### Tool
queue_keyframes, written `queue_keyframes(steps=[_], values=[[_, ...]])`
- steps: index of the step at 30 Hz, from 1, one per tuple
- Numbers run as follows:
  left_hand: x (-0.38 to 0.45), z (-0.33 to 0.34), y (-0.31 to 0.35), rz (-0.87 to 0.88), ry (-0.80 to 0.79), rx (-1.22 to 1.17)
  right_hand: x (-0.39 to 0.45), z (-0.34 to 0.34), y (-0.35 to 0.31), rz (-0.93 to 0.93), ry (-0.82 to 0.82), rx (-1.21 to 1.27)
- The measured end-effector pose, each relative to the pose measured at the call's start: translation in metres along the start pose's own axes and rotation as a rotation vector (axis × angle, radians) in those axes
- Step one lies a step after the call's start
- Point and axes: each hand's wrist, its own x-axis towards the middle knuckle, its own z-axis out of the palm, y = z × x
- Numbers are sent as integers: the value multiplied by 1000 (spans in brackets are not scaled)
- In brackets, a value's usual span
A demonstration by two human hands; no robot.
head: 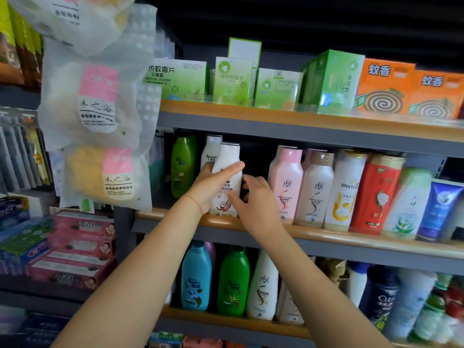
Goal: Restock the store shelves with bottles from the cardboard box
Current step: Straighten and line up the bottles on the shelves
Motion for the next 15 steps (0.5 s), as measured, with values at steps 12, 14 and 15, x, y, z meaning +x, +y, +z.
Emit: queue_keyframes(steps=[12,14,15], values=[[-2,55,-2,-29,-62,29,-35,-22,35,-161,263,-80],[-1,58,-2,-38,-45,25,-33,-23,37,-162,271,-70],[0,58,-2,-47,-47,22,-33,-23,38,-165,273,-63]])
